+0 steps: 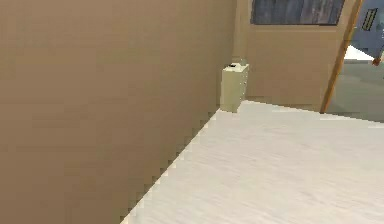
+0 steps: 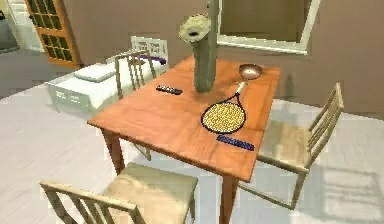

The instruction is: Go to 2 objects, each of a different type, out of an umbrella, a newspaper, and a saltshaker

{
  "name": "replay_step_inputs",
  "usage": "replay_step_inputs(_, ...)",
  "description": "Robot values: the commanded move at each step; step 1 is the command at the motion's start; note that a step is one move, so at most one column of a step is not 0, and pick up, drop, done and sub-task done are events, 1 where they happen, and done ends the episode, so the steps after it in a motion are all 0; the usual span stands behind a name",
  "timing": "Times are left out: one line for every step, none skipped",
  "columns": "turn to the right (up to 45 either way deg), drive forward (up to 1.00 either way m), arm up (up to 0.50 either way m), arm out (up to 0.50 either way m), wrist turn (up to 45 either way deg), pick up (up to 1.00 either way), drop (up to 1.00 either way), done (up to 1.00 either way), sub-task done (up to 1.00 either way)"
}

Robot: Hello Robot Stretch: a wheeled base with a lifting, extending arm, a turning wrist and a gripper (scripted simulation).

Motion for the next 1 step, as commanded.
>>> replay_step_inputs(15.0, 0.0, 0.0, 0.0, 0.0, 0.0, 0.0, 0.0, 0.0)
